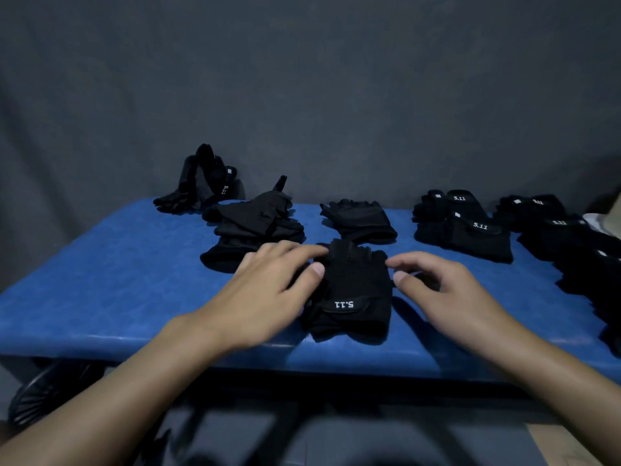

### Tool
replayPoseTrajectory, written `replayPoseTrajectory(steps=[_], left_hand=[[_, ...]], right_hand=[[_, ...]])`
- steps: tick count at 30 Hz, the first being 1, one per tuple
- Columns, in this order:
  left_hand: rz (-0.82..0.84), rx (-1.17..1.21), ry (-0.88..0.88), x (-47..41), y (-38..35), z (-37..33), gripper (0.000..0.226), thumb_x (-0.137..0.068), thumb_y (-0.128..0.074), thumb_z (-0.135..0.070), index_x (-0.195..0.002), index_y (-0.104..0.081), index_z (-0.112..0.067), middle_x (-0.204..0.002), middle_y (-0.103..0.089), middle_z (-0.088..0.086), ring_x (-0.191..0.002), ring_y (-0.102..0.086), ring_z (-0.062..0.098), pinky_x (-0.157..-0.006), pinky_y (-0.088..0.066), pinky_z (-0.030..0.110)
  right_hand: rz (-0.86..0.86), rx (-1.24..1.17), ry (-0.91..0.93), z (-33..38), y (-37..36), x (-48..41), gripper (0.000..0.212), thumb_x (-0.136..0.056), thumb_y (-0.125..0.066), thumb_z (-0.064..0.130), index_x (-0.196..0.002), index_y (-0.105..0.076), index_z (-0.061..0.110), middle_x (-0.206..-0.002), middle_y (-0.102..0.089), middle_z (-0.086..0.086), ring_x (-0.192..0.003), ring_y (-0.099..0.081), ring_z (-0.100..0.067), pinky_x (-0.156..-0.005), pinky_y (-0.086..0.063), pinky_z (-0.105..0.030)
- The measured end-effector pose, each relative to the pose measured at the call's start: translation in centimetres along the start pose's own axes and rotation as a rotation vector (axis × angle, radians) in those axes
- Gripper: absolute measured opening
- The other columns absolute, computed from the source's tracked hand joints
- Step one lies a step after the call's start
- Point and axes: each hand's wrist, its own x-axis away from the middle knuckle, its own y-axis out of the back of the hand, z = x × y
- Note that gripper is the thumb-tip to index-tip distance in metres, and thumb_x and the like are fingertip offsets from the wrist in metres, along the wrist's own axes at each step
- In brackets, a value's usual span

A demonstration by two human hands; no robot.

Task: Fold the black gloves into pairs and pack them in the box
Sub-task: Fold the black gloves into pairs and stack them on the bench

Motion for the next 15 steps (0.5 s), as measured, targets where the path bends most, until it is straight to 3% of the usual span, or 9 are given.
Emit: replayPoseTrajectory(steps=[4,8,12,13,15], left_hand=[[-0.008,0.05,0.051,-0.9,0.1,-0.5,0.036,-0.103,-0.03,-0.046,-0.128,-0.055,-0.045,-0.114,-0.06,-0.02,-0.105,-0.035,-0.021,-0.103,-0.022,0.027],[0.041,0.025,0.037,-1.6,-0.2,-0.4,0.038,-0.102,-0.032,-0.046,-0.123,-0.062,-0.039,-0.12,-0.06,-0.022,-0.117,-0.042,-0.009,-0.105,-0.018,0.027],[-0.013,0.089,0.028,-1.7,-0.4,-0.8,0.04,-0.102,-0.038,-0.041,-0.135,-0.056,-0.031,-0.117,-0.044,-0.039,-0.108,-0.03,-0.03,-0.105,-0.017,0.026],[-0.021,0.107,0.036,-1.7,-0.3,-0.9,0.04,-0.102,-0.039,-0.041,-0.138,-0.054,-0.032,-0.118,-0.042,-0.039,-0.11,-0.033,-0.025,-0.106,-0.021,0.027],[-0.003,0.11,0.059,-1.7,-0.3,-0.9,0.046,-0.1,-0.04,-0.045,-0.143,-0.049,-0.033,-0.127,-0.037,-0.037,-0.119,-0.038,0.0,-0.109,-0.028,0.03]], right_hand=[[0.015,-0.066,-0.013,0.1,-0.2,-0.7,0.02,-0.095,-0.059,0.02,-0.11,-0.07,0.027,-0.103,-0.07,0.01,-0.099,-0.063,-0.011,-0.084,-0.045,-0.015],[0.047,-0.054,-0.014,0.1,-0.5,-1.0,0.02,-0.096,-0.059,0.023,-0.111,-0.07,0.029,-0.11,-0.067,0.012,-0.101,-0.061,-0.006,-0.091,-0.044,-0.017],[-0.011,-0.116,0.049,0.6,-0.3,-1.0,0.02,-0.095,-0.059,0.018,-0.112,-0.07,0.021,-0.109,-0.062,0.015,-0.092,-0.057,0.01,-0.085,-0.04,-0.007],[-0.034,-0.134,0.065,0.7,-0.2,-1.1,0.02,-0.094,-0.06,0.018,-0.112,-0.07,0.021,-0.108,-0.062,0.016,-0.089,-0.057,0.01,-0.086,-0.041,-0.01],[-0.061,-0.126,0.066,0.5,-0.2,-1.2,0.022,-0.091,-0.064,0.023,-0.113,-0.07,0.02,-0.106,-0.063,0.014,-0.083,-0.057,0.007,-0.083,-0.043,-0.018]])
